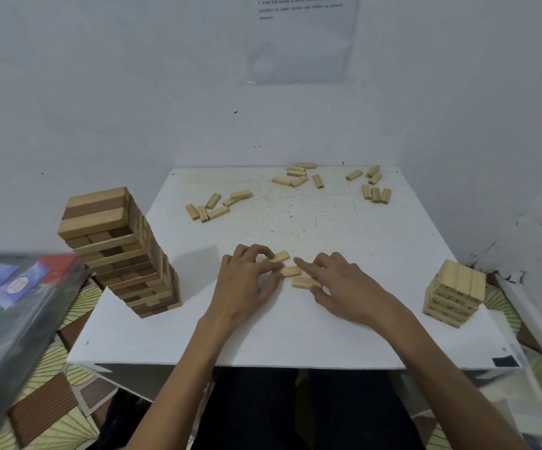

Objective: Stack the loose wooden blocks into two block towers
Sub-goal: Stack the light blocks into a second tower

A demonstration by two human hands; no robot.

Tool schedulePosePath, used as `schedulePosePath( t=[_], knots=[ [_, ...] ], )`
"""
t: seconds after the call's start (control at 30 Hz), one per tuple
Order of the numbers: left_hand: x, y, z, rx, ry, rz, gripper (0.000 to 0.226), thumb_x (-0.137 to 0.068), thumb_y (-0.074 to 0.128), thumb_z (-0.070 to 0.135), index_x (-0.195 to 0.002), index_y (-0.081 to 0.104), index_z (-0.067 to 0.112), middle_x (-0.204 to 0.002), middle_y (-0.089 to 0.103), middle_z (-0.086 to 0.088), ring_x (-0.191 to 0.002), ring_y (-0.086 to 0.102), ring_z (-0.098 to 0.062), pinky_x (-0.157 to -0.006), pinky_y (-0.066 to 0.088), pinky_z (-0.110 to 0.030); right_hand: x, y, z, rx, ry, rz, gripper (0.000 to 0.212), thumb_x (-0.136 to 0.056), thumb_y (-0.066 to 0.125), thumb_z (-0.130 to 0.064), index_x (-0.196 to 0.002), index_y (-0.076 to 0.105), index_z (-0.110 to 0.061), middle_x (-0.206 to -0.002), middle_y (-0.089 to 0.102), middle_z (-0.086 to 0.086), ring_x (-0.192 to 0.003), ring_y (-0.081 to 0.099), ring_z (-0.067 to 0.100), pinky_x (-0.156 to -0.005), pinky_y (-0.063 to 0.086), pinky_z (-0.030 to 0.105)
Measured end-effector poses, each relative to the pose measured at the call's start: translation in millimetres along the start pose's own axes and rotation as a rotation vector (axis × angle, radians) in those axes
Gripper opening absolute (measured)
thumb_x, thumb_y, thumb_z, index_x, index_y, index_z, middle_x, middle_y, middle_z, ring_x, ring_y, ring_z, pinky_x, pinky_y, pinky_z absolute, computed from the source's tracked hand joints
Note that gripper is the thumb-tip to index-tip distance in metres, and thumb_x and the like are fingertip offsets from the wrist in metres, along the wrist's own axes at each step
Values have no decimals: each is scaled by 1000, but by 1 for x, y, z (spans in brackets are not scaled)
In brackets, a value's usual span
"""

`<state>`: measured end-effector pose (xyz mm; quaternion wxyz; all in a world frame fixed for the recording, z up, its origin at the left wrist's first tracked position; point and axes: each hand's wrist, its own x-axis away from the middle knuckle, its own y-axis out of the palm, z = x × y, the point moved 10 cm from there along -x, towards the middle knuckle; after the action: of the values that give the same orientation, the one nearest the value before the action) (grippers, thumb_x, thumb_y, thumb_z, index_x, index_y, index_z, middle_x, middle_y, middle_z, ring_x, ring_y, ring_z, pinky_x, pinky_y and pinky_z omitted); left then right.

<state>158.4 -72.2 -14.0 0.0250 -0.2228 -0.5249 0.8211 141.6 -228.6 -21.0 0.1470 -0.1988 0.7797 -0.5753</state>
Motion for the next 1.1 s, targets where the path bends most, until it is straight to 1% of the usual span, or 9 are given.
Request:
schedulePosePath(
  t=[0.1,0.27,0.37,0.47,0.57,0.63,0.8,0.93,1.1],
  knots=[
    [5,-3,3,-19,9,15,31,-95,58,50,-119,74,38,-127,56,18,-115,48,-13,-89,39,-35,-1,-7,0,-121,1,36,64,-104,53,-26,-159,21,-35,-120,51,-14,-109,40,10,-92,45,36],
    [5,-8,1,56,-41,-4,67,-82,57,68,-138,58,31,-134,52,12,-120,44,-12,-93,39,-33,-9,-9,13,-355,33,122,58,-97,67,-30,-150,42,-32,-116,52,-15,-100,39,-1,-91,39,21],
    [5,4,-11,54,-113,-94,90,-73,63,80,-145,52,28,-135,51,12,-123,42,-11,-98,37,-30,-20,-5,23,-336,84,87,62,-92,72,-43,-147,47,-33,-111,51,-16,-108,40,5,-98,41,27],
    [2,5,-15,169,-155,-71,70,-78,76,65,-135,64,26,-123,58,15,-115,46,-9,-95,38,-25,-29,3,29,-436,133,7,66,-88,75,-47,-147,49,-37,-100,57,-16,-113,44,7,-111,36,42],
    [-2,7,-8,237,-131,-102,53,-82,80,50,-128,70,25,-116,60,13,-99,50,-5,-84,37,-16,-34,6,28,-457,119,-23,64,-86,77,-48,-144,53,-38,-95,60,-19,-112,48,3,-111,37,45],
    [-4,6,-3,252,-100,-121,52,-80,83,45,-125,72,23,-110,61,12,-89,54,-4,-78,38,-11,-34,4,25,-439,94,-36,65,-87,77,-45,-146,51,-37,-92,60,-20,-102,49,-1,-107,39,40],
    [2,4,5,297,-107,-199,50,-74,87,32,-120,73,19,-105,64,9,-83,61,-5,-73,45,-11,-24,-1,7,-371,28,-100,54,-88,77,-35,-138,57,-28,-88,64,-17,-86,50,-9,-77,37,12],
    [20,6,16,402,-137,-223,46,-74,86,17,-118,72,16,-98,62,11,-74,62,-4,-70,48,-11,-4,6,1,-388,42,-93,46,-85,77,-38,-126,58,-28,-89,64,-17,-89,51,-5,-75,40,16],
    [26,6,23,427,-130,-270,47,-73,84,14,-118,68,16,-103,62,7,-78,62,-8,-72,53,-18,7,6,-3,-401,32,-65,40,-85,77,-39,-118,57,-28,-90,63,-15,-88,51,1,-74,44,19]
  ],
)
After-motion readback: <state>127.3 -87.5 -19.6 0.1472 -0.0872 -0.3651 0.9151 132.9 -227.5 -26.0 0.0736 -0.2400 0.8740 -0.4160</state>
